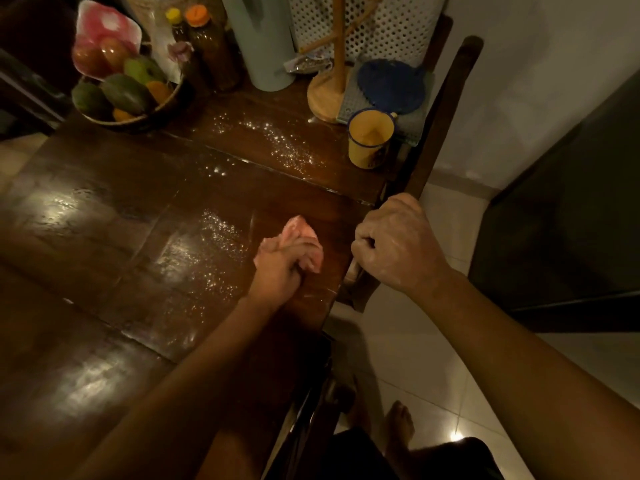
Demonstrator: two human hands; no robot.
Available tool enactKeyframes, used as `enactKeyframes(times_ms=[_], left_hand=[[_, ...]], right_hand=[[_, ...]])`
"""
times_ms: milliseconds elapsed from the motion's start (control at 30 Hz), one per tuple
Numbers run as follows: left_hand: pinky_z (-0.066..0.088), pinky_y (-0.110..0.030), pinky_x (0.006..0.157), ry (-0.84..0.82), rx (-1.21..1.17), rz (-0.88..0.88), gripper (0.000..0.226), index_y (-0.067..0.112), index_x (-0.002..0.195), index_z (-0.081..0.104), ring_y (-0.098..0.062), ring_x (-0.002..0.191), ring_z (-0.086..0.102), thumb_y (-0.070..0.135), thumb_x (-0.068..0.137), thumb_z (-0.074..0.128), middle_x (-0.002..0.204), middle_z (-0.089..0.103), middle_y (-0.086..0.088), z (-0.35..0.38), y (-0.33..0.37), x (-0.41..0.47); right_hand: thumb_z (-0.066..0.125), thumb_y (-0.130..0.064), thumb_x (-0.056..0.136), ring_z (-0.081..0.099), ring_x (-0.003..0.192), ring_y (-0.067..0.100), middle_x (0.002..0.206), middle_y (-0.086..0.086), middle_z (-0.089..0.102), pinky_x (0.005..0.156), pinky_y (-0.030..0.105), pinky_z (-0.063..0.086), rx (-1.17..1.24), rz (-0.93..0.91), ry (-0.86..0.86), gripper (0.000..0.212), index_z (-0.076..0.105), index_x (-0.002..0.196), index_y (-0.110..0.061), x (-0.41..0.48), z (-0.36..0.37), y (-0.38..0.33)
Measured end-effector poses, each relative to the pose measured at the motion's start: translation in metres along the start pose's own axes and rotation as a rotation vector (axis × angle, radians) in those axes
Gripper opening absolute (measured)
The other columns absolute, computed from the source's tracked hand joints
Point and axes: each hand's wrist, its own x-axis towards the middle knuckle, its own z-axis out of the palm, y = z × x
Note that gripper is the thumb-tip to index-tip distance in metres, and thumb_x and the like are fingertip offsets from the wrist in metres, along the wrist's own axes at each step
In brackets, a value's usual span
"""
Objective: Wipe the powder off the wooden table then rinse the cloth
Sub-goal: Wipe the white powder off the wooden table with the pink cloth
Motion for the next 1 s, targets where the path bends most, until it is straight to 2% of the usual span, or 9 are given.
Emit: enactKeyframes(times_ms=[167, 333, 400, 533, 633, 733, 833, 933, 1000], left_hand=[[0.011, -0.023, 0.118, -0.29, -0.01, 0.379, 0.041, 0.028, 0.096, 0.075, 0.011, 0.132, 0.037, -0.004, 0.073, 0.065, 0.119, 0.068, 0.013, 0.012, 0.003, -0.046], [0.02, -0.019, 0.116, -0.174, -0.02, 0.253, 0.021, 0.023, 0.067, 0.075, -0.006, 0.106, 0.065, 0.013, 0.071, 0.058, 0.094, 0.073, 0.021, -0.026, -0.027, -0.062], [0.028, -0.029, 0.116, -0.033, -0.078, 0.046, 0.027, 0.022, 0.08, 0.079, 0.003, 0.118, 0.057, 0.007, 0.073, 0.057, 0.104, 0.07, 0.028, -0.023, -0.034, -0.055], [0.023, -0.044, 0.12, 0.03, 0.008, -0.241, 0.054, 0.029, 0.134, 0.059, -0.022, 0.146, 0.03, 0.002, 0.088, 0.051, 0.15, 0.047, -0.002, 0.006, 0.009, -0.028], [0.02, -0.041, 0.122, -0.153, -0.057, -0.05, 0.05, 0.022, 0.125, 0.063, -0.009, 0.141, 0.034, 0.008, 0.085, 0.037, 0.142, 0.054, 0.002, 0.019, 0.052, -0.027], [0.023, -0.048, 0.119, -0.312, 0.073, 0.152, 0.05, 0.031, 0.122, 0.064, -0.015, 0.141, 0.038, 0.021, 0.083, 0.035, 0.142, 0.054, 0.006, 0.018, 0.036, -0.055], [0.02, -0.049, 0.12, -0.132, 0.075, 0.026, 0.054, 0.034, 0.131, 0.058, -0.012, 0.15, 0.021, 0.007, 0.085, 0.051, 0.15, 0.044, 0.014, 0.003, 0.001, -0.086], [0.015, -0.057, 0.119, 0.171, 0.083, -0.391, 0.058, 0.034, 0.143, 0.048, -0.014, 0.15, 0.01, 0.007, 0.092, 0.057, 0.155, 0.035, 0.012, -0.003, 0.007, -0.098], [0.003, -0.045, 0.12, 0.219, 0.108, -0.467, 0.054, 0.029, 0.146, 0.044, -0.013, 0.149, 0.009, 0.01, 0.096, 0.054, 0.158, 0.031, 0.006, 0.007, 0.023, -0.099]], right_hand=[[0.042, -0.033, 0.081, 0.049, 0.066, 0.015, 0.053, -0.006, 0.056, 0.093, 0.032, 0.032, -0.003, -0.004, 0.007, 0.04, 0.069, 0.055, -0.017, 0.0, 0.0, 0.0], [0.045, -0.031, 0.081, 0.05, 0.067, 0.015, 0.054, -0.006, 0.057, 0.095, 0.031, 0.03, -0.025, -0.012, -0.019, 0.037, 0.07, 0.057, -0.017, 0.0, 0.0, 0.002], [0.045, -0.031, 0.081, 0.051, 0.068, 0.015, 0.054, -0.006, 0.058, 0.095, 0.03, 0.029, -0.028, -0.01, -0.019, 0.037, 0.07, 0.057, -0.017, 0.0, 0.0, 0.002], [0.041, -0.033, 0.081, 0.051, 0.067, 0.015, 0.055, -0.005, 0.059, 0.093, 0.035, 0.034, -0.03, -0.012, -0.032, 0.042, 0.071, 0.058, -0.017, 0.0, -0.003, 0.0], [0.043, -0.035, 0.08, 0.05, 0.068, 0.016, 0.056, -0.004, 0.059, 0.091, 0.037, 0.035, -0.035, -0.019, -0.05, 0.04, 0.071, 0.06, -0.016, 0.0, -0.005, 0.0], [0.048, -0.037, 0.077, 0.052, 0.072, 0.017, 0.06, -0.004, 0.06, 0.09, 0.032, 0.028, -0.06, -0.046, -0.103, 0.033, 0.07, 0.061, -0.019, -0.001, -0.009, 0.001], [0.051, -0.039, 0.077, 0.051, 0.075, 0.016, 0.062, -0.006, 0.058, 0.09, 0.026, 0.02, -0.087, -0.073, -0.146, 0.03, 0.068, 0.062, -0.02, -0.001, -0.012, 0.003], [0.051, -0.038, 0.077, 0.051, 0.073, 0.017, 0.059, -0.005, 0.056, 0.09, 0.028, 0.021, -0.093, -0.07, -0.166, 0.03, 0.065, 0.059, -0.02, 0.0, -0.014, 0.003], [0.05, -0.038, 0.077, 0.05, 0.072, 0.017, 0.059, -0.006, 0.054, 0.09, 0.032, 0.026, -0.101, -0.062, -0.177, 0.029, 0.064, 0.059, -0.02, 0.001, -0.014, 0.002]])
